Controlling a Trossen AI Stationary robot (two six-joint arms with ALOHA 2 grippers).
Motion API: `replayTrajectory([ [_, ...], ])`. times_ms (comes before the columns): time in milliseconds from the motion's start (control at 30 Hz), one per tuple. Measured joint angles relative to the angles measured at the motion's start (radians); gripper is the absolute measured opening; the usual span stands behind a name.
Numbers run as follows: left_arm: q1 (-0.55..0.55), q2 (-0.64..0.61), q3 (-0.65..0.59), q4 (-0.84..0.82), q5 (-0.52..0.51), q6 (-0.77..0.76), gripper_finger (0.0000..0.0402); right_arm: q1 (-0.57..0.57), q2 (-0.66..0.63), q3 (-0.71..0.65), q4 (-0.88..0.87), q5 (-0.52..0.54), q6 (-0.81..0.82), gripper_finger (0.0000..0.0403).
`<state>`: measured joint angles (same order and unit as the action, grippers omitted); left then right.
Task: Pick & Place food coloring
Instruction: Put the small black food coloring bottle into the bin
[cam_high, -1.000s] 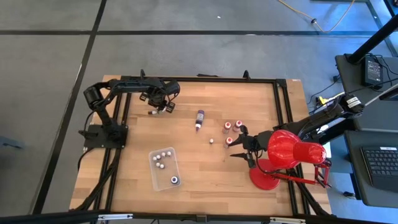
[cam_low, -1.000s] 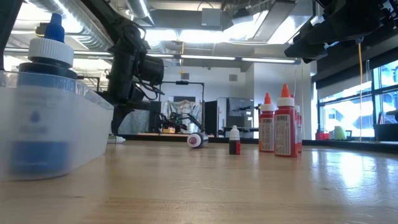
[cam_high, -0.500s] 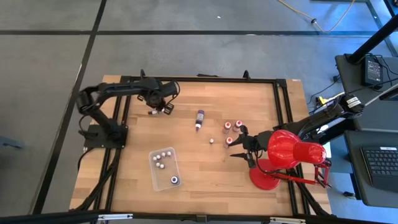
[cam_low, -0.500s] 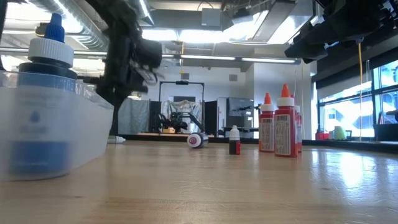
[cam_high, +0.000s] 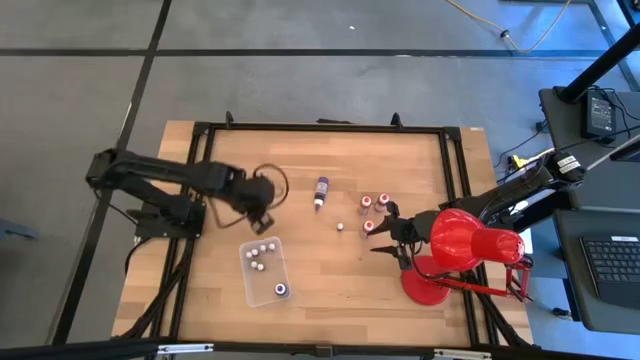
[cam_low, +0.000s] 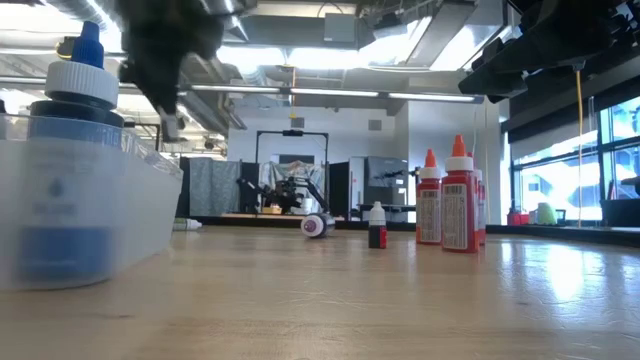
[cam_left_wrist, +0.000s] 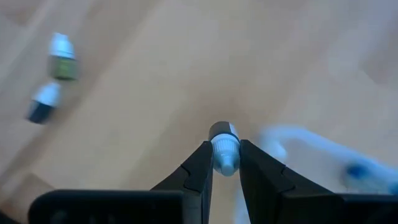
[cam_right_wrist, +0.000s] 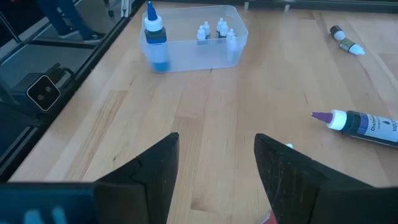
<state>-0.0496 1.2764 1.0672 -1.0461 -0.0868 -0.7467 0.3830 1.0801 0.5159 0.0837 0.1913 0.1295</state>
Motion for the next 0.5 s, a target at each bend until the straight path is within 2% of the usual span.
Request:
replayTrajectory([
  [133,-0.181,-0.001,0.0,0.022,-0.009,-0.127,0.0062,0.0,0.0,0.0,0.0,0.0,0.0,0.0211],
  [267,-0.318,0.018,0.0,0.078,-0.071,-0.236,0.0062,0.0,0.0,0.0,0.001,0.0,0.0,0.0211],
  [367,-0.393,0.047,0.0,0.124,-0.105,-0.26,0.0062,0.0,0.0,0.0,0.005,0.0,0.0,0.0211],
  [500,-0.443,0.104,0.0,0.158,-0.102,-0.303,0.0062,0.0,0.0,0.0,0.011,0.0,0.025,0.0211],
])
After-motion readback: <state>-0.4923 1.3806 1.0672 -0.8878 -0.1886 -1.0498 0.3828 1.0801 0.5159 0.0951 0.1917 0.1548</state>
